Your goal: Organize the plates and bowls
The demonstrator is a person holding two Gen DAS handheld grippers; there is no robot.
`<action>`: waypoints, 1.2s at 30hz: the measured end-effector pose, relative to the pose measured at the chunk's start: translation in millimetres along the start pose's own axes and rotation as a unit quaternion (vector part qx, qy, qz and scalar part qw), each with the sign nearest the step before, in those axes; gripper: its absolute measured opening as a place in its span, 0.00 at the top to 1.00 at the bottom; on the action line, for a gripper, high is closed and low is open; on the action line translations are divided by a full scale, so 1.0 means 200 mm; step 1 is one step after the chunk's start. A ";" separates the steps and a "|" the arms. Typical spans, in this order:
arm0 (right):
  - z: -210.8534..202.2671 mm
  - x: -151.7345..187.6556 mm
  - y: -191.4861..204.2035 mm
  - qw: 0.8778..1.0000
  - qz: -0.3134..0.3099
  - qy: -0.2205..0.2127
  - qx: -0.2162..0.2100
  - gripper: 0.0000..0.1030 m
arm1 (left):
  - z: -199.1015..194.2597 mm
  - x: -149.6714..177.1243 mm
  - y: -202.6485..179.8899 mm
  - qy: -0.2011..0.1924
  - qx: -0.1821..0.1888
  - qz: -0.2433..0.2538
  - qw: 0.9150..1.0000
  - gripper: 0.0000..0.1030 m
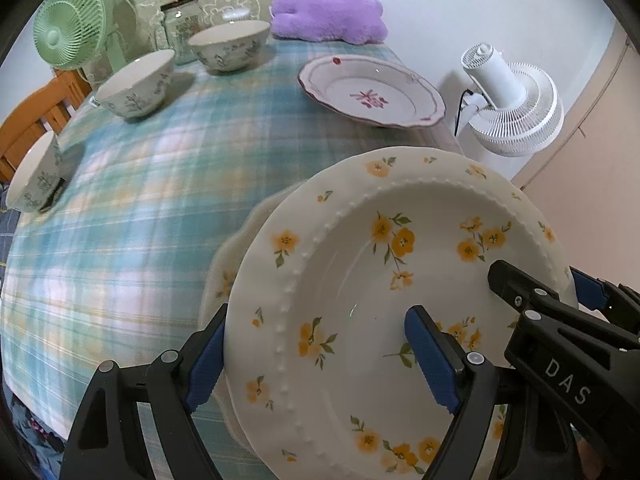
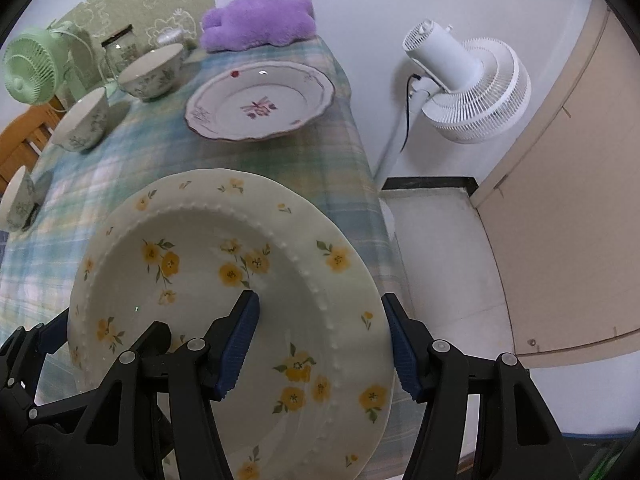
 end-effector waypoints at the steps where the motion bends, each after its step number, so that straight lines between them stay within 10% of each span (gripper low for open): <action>1: 0.01 0.01 -0.02 1.000 -0.001 0.003 0.000 0.37 | 0.01 0.01 -0.01 0.002 0.000 -0.001 1.000 0.18; 26: 0.09 0.06 -0.03 1.000 -0.017 0.018 -0.008 0.39 | 0.10 0.07 -0.03 0.007 -0.030 -0.007 1.000 0.16; 36: 0.04 0.06 -0.07 1.000 -0.011 0.013 -0.007 0.55 | 0.10 0.05 -0.07 0.003 -0.061 0.033 0.998 0.17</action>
Point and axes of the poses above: each gripper's, at about its wrist camera, not at the fingertips, and z roughly the way its jaws point, y to its left, x to its underside, the point moved 4 cm from there along z, roughly the way its jaws point, and after that the axes turned 13 degrees about -y, right-handed, at the moved point
